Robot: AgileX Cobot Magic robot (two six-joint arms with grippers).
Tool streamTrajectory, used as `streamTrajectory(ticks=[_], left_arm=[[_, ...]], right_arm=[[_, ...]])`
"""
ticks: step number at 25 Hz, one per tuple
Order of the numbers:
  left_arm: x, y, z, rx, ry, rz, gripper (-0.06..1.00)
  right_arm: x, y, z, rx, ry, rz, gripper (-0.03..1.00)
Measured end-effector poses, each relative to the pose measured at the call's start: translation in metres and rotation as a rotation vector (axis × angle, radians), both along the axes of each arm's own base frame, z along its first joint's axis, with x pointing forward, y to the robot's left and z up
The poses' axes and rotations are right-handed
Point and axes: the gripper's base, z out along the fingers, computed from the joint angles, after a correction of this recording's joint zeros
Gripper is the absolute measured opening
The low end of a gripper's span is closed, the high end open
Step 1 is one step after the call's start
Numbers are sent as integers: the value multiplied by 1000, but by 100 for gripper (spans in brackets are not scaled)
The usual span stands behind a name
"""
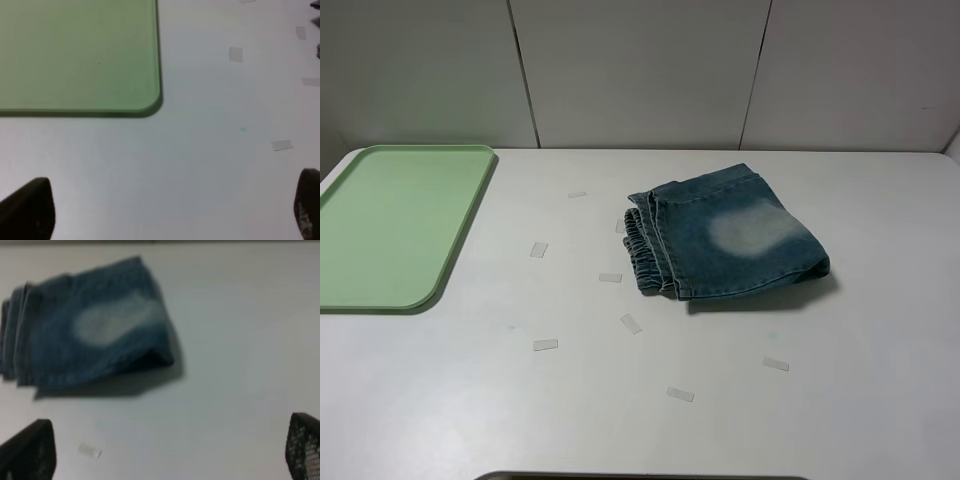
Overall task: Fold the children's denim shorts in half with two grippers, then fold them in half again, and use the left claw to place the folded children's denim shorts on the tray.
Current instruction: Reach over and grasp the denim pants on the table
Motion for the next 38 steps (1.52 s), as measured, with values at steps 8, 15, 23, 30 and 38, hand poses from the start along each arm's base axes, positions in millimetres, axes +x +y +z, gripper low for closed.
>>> streamTrajectory(ticks=[8,15,23,30,38], left_arm=[[0,0,0,0,0,0,95],[0,0,0,0,0,0,95],[0,0,0,0,0,0,95],[0,0,0,0,0,0,95],[0,0,0,0,0,0,95]], right_arm=[[0,0,-2,6,-33,-60,69],[0,0,-1,6,-35,-60,69],[0,0,-1,5,-35,-59,69],[0,0,-1,5,-35,-59,69],[0,1,-1,6,-35,-59,69]])
